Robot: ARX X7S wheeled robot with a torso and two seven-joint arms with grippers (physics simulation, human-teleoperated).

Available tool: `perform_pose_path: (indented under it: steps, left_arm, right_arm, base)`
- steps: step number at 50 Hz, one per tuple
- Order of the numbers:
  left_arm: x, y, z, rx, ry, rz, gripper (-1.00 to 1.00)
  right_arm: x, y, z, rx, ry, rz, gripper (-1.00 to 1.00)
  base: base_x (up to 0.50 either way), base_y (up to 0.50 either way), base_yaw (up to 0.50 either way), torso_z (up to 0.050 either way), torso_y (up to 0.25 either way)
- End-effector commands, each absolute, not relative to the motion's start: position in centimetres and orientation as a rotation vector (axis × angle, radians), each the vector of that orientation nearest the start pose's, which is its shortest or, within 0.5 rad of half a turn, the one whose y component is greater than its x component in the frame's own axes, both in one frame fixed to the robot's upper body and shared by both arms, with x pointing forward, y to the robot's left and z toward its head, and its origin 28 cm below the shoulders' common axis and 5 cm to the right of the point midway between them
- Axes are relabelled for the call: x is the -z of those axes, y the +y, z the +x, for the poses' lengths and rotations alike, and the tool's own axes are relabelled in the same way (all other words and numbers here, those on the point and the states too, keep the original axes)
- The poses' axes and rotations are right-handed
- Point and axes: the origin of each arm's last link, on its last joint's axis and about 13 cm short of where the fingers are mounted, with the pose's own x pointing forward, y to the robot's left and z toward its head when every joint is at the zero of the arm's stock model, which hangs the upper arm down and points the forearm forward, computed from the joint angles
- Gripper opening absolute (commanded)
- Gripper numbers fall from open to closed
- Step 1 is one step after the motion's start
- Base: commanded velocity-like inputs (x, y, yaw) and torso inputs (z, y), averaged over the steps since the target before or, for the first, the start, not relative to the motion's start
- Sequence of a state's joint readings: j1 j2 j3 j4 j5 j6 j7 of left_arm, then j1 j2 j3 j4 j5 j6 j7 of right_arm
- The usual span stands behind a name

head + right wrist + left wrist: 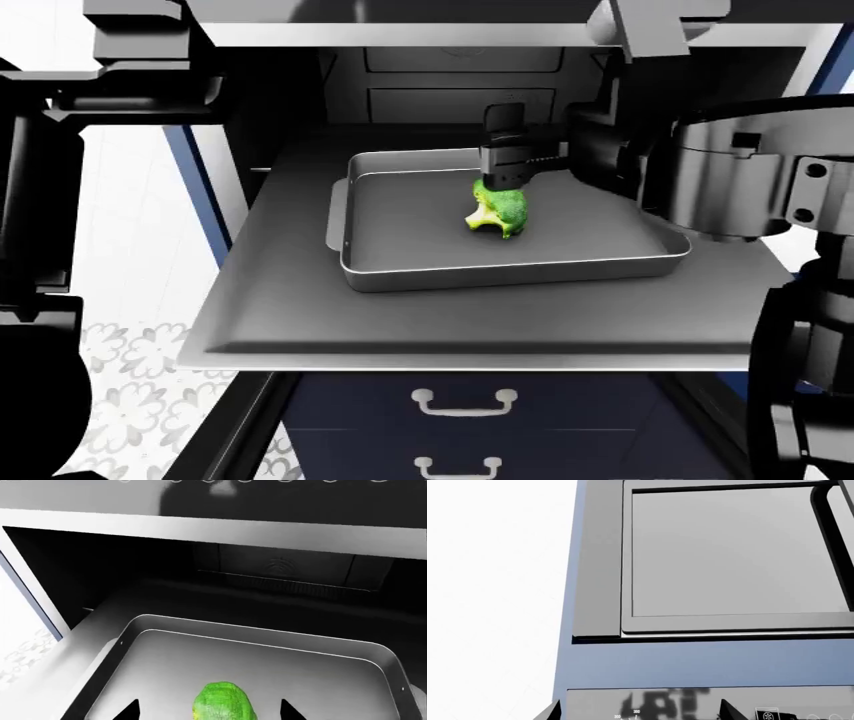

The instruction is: Pick the broccoli from the top rack in the oven and place it on the plate on the counter.

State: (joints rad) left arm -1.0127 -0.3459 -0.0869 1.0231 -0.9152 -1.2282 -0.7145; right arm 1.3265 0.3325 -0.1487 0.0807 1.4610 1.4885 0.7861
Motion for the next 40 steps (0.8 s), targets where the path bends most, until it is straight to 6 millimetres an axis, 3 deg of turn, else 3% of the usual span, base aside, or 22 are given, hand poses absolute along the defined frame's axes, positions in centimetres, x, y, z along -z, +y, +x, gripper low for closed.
perform_pose_path:
  steps: [1, 9, 25, 40]
  left_arm:
    - [-31.5, 20.9, 18.7, -0.028, -0.719, 0.027, 1.00]
    - [-31.2, 20.9, 18.8, -0.026, -0.717, 0.011, 1.00]
    - [-31.3, 20.9, 18.4, -0.031, -0.723, 0.010, 1.00]
    - [-31.3, 20.7, 18.5, -0.020, -0.718, 0.013, 1.00]
  right_arm:
    - [-31.9, -9.7, 30.5, -0.351, 0.407, 0.029, 1.00]
    - [-32.4, -10.3, 31.4, -0.309, 0.400, -0.031, 1.00]
    - [-29.7, -9.8, 33.7, -0.329, 0.426, -0.034, 1.00]
    - [-28.2, -9.6, 33.1, -0.352, 0.452, -0.038, 1.00]
  base:
    - [0.00, 0.00, 0.00, 0.000, 0.000]
    - [0.00, 0.00, 0.00, 0.000, 0.000]
    - [0.00, 0.00, 0.00, 0.000, 0.000]
    - [0.00, 0.00, 0.00, 0.000, 0.000]
